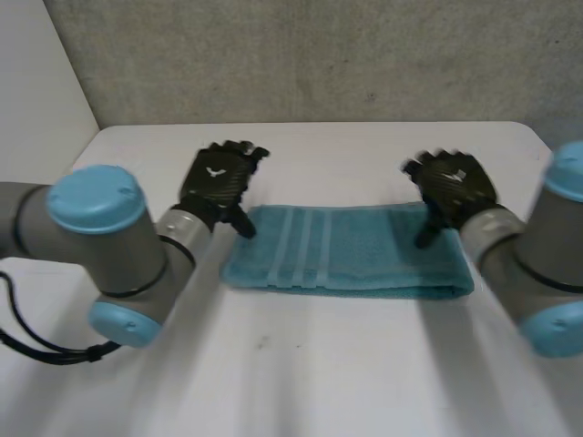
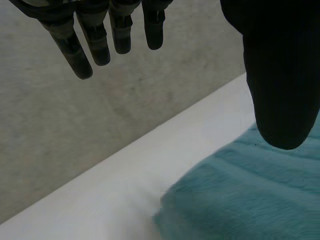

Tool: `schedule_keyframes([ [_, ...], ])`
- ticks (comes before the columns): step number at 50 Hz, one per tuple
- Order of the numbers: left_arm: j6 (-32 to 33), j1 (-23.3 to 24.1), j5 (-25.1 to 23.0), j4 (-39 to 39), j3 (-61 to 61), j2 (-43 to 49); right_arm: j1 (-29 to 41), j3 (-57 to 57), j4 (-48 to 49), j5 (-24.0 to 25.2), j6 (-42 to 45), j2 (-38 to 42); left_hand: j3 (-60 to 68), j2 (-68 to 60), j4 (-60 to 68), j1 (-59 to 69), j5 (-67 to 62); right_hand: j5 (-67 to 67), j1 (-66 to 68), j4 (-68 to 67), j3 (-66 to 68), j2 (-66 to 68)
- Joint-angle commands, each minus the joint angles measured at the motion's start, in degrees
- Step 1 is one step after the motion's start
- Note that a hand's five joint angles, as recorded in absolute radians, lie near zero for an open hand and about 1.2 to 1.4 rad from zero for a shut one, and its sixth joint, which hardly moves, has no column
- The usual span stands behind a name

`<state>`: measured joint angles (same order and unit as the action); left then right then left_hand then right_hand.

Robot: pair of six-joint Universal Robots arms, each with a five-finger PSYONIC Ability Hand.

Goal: Fold the laundry

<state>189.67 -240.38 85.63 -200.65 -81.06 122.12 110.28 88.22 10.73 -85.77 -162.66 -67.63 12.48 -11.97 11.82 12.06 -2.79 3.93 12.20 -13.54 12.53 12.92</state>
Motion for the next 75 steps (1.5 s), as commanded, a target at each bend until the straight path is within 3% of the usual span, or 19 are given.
schedule_keyframes([
  [1, 0.0, 2.46, 0.15, 0.52, 5.3, 6.64, -13.42, 10.49, -0.8, 10.45, -1.87, -0.49, -2.26, 1.76, -1.61, -1.84, 2.58, -3.93, -2.2, 3.54, -2.53, -2.92],
  [6, -0.09, 2.46, 1.11, 0.7, 4.86, 6.12, -15.71, 12.42, -0.1, 12.82, -1.78, 1.45, -2.26, 1.76, -1.61, -1.84, 2.58, 9.78, 11.5, -10.17, 11.17, 10.79],
  [8, -0.18, 2.46, 1.9, 0.87, 4.68, 5.42, -15.97, 11.63, 0.08, 13.26, -1.87, 4.77, -2.26, 1.76, -1.61, -1.84, 2.58, 30.51, 32.24, -30.9, 31.91, 31.53],
  [9, -0.26, 2.46, 2.95, 1.31, 4.25, 4.54, -15.97, 11.63, 0.08, 13.26, -1.87, 4.79, -2.43, 1.92, -1.77, -2.01, 2.74, 30.63, 32.36, -31.02, 32.03, 31.65],
  [11, -0.35, 2.29, 3.75, 1.75, 3.37, 3.23, -16.32, 9.97, 0.34, 13.44, -1.87, 7.24, -2.48, 1.97, -1.82, -2.06, 2.79, 57.43, 59.16, -57.82, 58.83, 58.44],
  [13, -0.44, 1.94, 4.37, 2.01, 2.49, 1.91, -16.5, 9.0, 0.25, 13.17, -1.78, 7.86, -2.48, 1.97, -1.82, -2.06, 2.79, 65.98, 67.71, -66.37, 67.38, 67.0],
  [16, -0.53, 1.15, 4.81, 2.19, -0.14, -1.25, -16.41, 7.42, 0.34, 12.82, -1.78, 7.95, -2.48, 1.97, -1.82, -2.06, 2.79, 66.07, 67.8, -66.46, 67.47, 67.08],
  [22, -0.7, -3.06, 4.81, 2.19, -6.2, -8.72, -13.69, 1.87, 0.16, 12.12, -2.92, 5.93, -2.48, 1.97, -1.82, -2.06, 2.79, 66.07, 67.8, -66.46, 67.47, 67.08],
  [28, -0.53, -6.14, 4.99, 2.1, -10.34, -12.95, 2.57, -11.57, -2.12, 10.36, -5.3, 5.58, -2.48, 1.97, -1.82, -2.06, 2.79, 66.07, 67.8, -66.46, 67.47, 67.08],
  [35, -0.62, -8.34, 4.99, 2.19, -13.15, -14.8, 20.74, -25.18, -5.28, 10.89, -4.68, 19.44, -2.48, 1.97, -1.82, -2.06, 2.79, 66.07, 67.8, -66.46, 67.47, 67.08],
  [40, -0.7, -8.52, 4.99, 2.19, -12.99, -14.8, 24.89, -29.05, -6.42, 9.93, -3.98, 26.47, -2.48, 1.97, -1.82, -2.06, 2.79, 66.07, 67.8, -66.46, 67.47, 67.08],
  [44, -0.7, -8.35, 4.9, 2.11, -11.23, -13.84, 24.46, -31.53, -8.01, 7.99, -2.49, 28.16, -2.48, 1.97, -1.82, -2.06, 2.79, 56.37, 58.1, -56.76, 57.77, 57.39],
  [45, -0.7, -8.35, 4.9, 2.1, -11.23, -13.83, 24.2, -32.31, -8.62, 5.2, -2.4, 27.56, -2.48, 1.97, -1.82, -2.06, 2.79, 23.23, 24.96, -23.62, 24.63, 24.25],
  [46, -0.97, -8.0, 4.9, 2.1, -10.09, -13.14, 24.19, -32.32, -8.63, 5.17, -2.4, 27.55, -2.48, 1.97, -1.82, -2.06, 2.79, 22.9, 24.63, -23.29, 24.3, 23.91],
  [47, -0.97, -7.99, 4.9, 2.1, -10.08, -13.13, 23.93, -32.4, -8.97, 1.35, -2.57, 26.51, -2.48, 1.97, -1.82, -2.06, 2.79, 3.08, 4.81, -3.47, 4.48, 4.09],
  [48, -1.49, -7.47, 4.9, 2.1, -8.78, -11.91, 23.67, -31.97, -9.15, -2.09, -2.92, 24.49, -2.48, 1.97, -1.82, -2.06, 2.79, -0.78, 0.95, 0.39, 0.62, 0.23],
  [53, -5.45, -4.83, 4.72, 2.9, -3.4, -8.38, 20.34, -28.64, -8.98, -6.86, -5.2, 18.6, -2.1, 1.59, -1.44, -1.68, 2.41, -3.93, -2.2, 3.54, -2.53, -2.92],
  [63, -14.85, 2.98, 4.37, 14.66, 6.7, 2.94, 13.82, -24.67, -9.68, -3.35, -12.15, 17.0, -2.1, 1.59, -1.44, -1.68, 2.41, -3.93, -2.2, 3.54, -2.53, -2.92],
  [75, -13.28, 3.35, 9.2, 18.19, 6.27, 7.87, 8.56, -30.2, -19.86, 0.78, -12.24, 27.11, -2.26, 1.75, -1.6, -1.84, 2.58, -3.93, -2.2, 3.54, -2.53, -2.92],
])
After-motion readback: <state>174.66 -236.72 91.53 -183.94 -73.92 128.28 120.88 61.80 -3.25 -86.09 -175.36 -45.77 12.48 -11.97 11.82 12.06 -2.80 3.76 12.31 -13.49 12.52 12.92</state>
